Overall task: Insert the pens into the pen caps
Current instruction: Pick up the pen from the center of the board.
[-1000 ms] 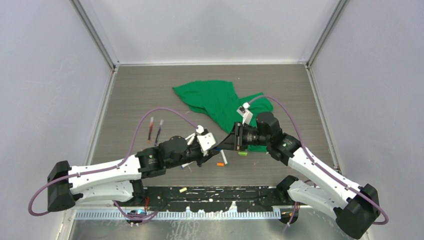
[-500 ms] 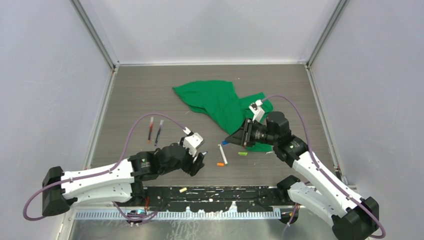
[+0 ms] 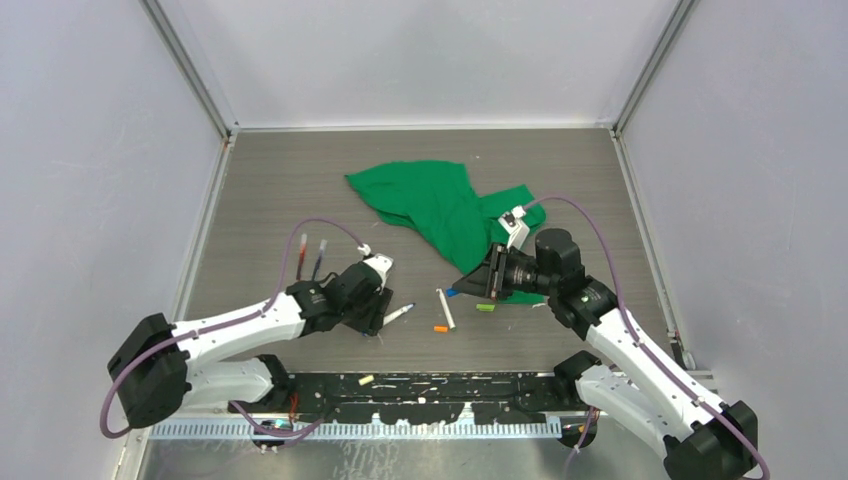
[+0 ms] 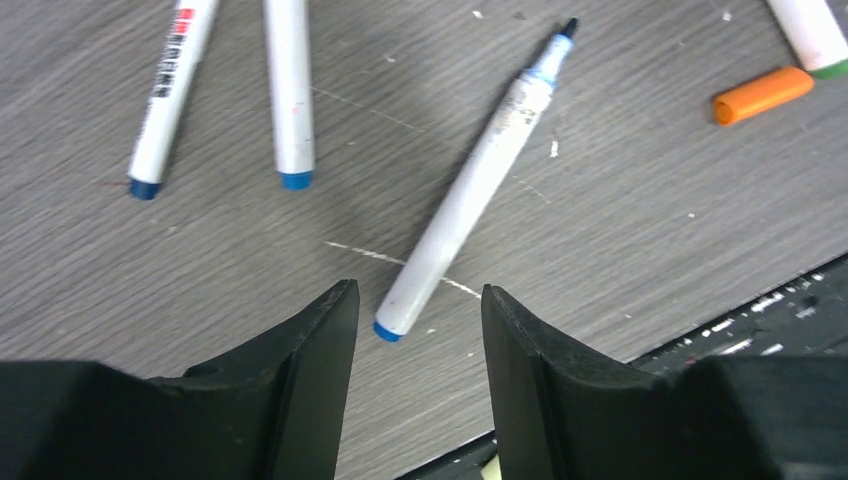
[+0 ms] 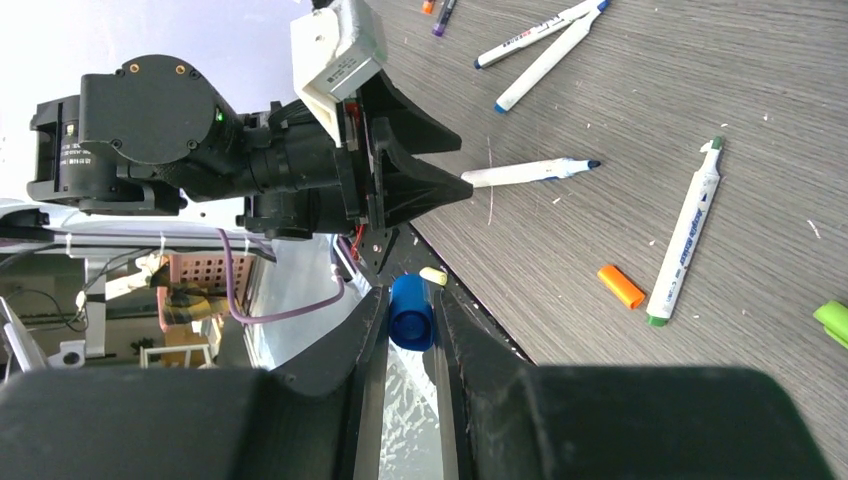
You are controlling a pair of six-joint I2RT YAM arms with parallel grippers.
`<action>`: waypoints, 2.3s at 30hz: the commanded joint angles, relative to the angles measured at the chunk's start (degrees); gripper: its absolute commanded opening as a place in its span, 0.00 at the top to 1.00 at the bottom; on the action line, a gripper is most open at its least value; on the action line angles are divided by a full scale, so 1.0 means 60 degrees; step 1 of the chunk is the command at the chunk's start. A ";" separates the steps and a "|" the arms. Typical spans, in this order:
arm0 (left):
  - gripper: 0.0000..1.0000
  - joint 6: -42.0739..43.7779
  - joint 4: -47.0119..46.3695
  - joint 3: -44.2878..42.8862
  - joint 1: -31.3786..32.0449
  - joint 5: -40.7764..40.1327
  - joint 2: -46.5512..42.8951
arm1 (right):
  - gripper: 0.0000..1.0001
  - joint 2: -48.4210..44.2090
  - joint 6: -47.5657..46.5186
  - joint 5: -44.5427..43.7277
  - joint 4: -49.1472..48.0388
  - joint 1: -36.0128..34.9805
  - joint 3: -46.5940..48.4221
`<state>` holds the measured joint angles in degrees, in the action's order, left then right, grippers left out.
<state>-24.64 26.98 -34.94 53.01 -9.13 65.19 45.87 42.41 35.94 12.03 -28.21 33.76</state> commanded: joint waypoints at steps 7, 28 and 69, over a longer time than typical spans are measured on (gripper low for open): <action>0.55 0.0123 -0.0908 -0.0545 -0.0032 0.1202 0.1002 | 0.85 -0.0207 0.0144 0.0185 -0.0617 0.0072 -0.0120; 0.90 -0.0258 -0.0504 -0.0725 0.0595 0.0989 0.2680 | 0.85 -0.0202 -0.0122 0.0094 -0.0339 0.0248 -0.0214; 1.00 0.3793 -0.0351 -0.2030 0.2444 0.2633 -0.2030 | 0.85 0.0793 -0.0985 0.2886 0.1673 0.0905 0.1558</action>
<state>-2.59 26.04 -45.04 67.51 5.41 53.76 51.35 34.81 50.94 26.13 -22.85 44.29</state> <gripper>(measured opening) 0.120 0.264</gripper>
